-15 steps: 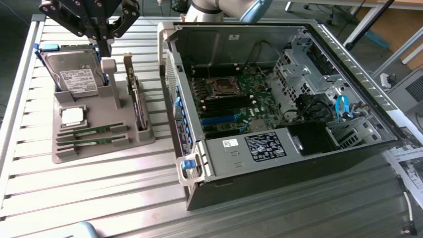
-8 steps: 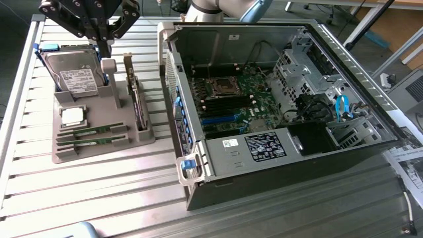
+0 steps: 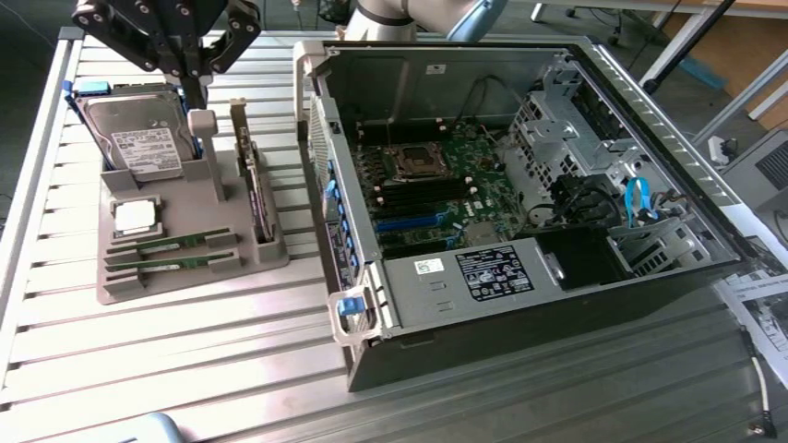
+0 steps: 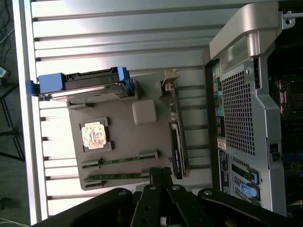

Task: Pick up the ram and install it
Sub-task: 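Reach for the ram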

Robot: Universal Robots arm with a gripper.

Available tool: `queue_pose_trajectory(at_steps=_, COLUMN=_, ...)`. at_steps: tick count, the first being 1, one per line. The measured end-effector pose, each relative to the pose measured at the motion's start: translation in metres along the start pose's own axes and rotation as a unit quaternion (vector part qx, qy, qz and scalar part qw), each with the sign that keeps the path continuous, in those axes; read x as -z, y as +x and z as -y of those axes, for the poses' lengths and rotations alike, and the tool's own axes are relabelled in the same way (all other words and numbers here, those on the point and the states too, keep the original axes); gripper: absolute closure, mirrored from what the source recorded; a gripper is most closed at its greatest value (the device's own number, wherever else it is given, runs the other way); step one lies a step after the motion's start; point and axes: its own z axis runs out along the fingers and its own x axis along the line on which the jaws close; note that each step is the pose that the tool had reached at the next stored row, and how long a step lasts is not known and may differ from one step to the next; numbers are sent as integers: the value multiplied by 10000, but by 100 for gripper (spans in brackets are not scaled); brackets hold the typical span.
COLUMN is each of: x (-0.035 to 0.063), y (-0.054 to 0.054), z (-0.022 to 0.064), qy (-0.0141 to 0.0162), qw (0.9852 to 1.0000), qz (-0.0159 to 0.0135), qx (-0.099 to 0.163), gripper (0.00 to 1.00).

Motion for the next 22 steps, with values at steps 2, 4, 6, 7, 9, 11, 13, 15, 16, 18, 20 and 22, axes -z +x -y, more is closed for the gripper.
queue_pose_trajectory(at_steps=2, x=0, y=0, z=5, qy=0, qw=10000, qz=0, qx=0, gripper=89)
queue_pose_trajectory(at_steps=4, x=0, y=-1, z=11, qy=0, qw=10000, qz=0, qx=0, gripper=89)
queue_pose_trajectory(at_steps=6, x=1, y=-1, z=17, qy=0, qw=10000, qz=0, qx=0, gripper=89)
queue_pose_trajectory(at_steps=7, x=1, y=-2, z=20, qy=0, qw=10000, qz=0, qx=0, gripper=89)
queue_pose_trajectory(at_steps=9, x=1, y=-2, z=26, qy=0, qw=10000, qz=0, qx=0, gripper=89)
queue_pose_trajectory(at_steps=11, x=1, y=-2, z=31, qy=0, qw=10000, qz=0, qx=0, gripper=89)
queue_pose_trajectory(at_steps=13, x=1, y=-3, z=37, qy=0, qw=10000, qz=0, qx=0, gripper=89)
queue_pose_trajectory(at_steps=15, x=2, y=-3, z=44, qy=0, qw=10000, qz=0, qx=0, gripper=89)
queue_pose_trajectory(at_steps=16, x=2, y=-4, z=47, qy=0, qw=10000, qz=0, qx=0, gripper=89)
queue_pose_trajectory(at_steps=18, x=2, y=-4, z=54, qy=0, qw=10000, qz=0, qx=0, gripper=89)
queue_pose_trajectory(at_steps=20, x=2, y=-5, z=62, qy=0, qw=10000, qz=0, qx=0, gripper=89)
queue_pose_trajectory(at_steps=22, x=3, y=-5, z=72, qy=0, qw=10000, qz=0, qx=0, gripper=89)
